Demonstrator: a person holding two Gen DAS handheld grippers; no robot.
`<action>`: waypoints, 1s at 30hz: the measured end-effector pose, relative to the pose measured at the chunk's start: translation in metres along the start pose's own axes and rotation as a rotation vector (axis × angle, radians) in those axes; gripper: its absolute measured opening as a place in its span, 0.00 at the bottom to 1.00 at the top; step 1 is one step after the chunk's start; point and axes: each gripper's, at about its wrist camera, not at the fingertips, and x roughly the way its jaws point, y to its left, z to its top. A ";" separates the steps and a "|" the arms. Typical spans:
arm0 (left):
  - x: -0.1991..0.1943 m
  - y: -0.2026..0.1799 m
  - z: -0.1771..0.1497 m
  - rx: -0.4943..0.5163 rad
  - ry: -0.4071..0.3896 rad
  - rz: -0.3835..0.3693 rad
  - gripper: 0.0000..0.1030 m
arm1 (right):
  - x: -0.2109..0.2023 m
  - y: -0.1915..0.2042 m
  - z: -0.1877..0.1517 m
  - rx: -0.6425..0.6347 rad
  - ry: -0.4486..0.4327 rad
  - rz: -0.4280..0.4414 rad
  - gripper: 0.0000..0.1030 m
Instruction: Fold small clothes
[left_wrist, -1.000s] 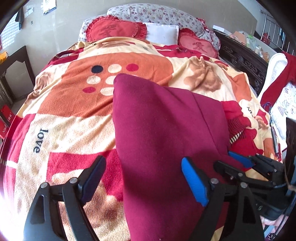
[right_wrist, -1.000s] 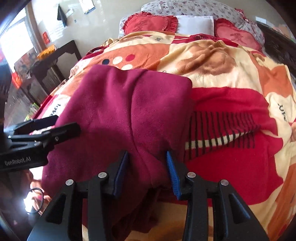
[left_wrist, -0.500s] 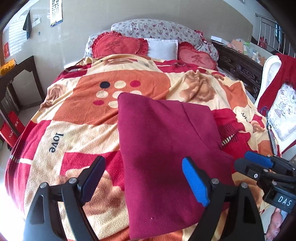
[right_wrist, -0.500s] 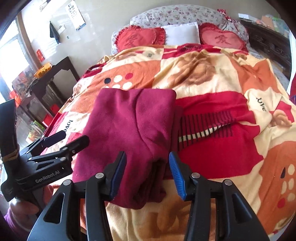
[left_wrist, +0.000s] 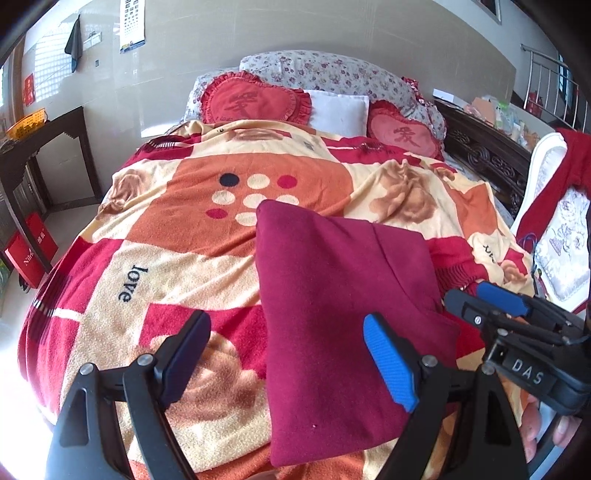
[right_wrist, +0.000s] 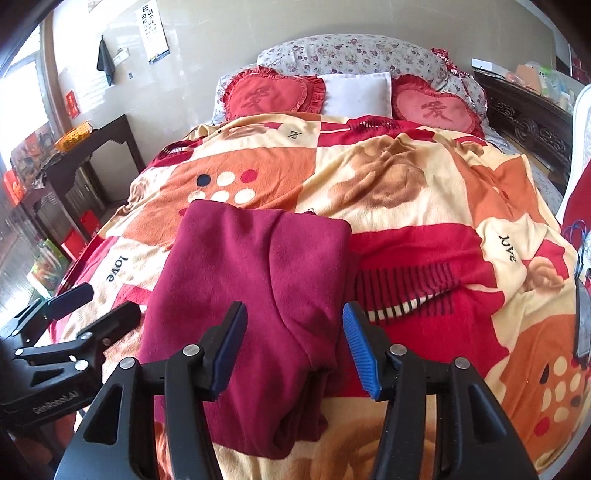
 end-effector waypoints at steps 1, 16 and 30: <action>0.000 0.001 0.000 -0.006 -0.004 0.001 0.86 | 0.001 0.001 0.000 -0.003 -0.003 -0.004 0.35; 0.011 -0.002 -0.003 -0.001 0.019 0.008 0.85 | 0.013 -0.005 0.001 0.027 0.014 -0.009 0.35; 0.021 -0.010 -0.003 0.010 0.040 0.003 0.85 | 0.018 -0.006 -0.002 0.030 0.035 -0.002 0.35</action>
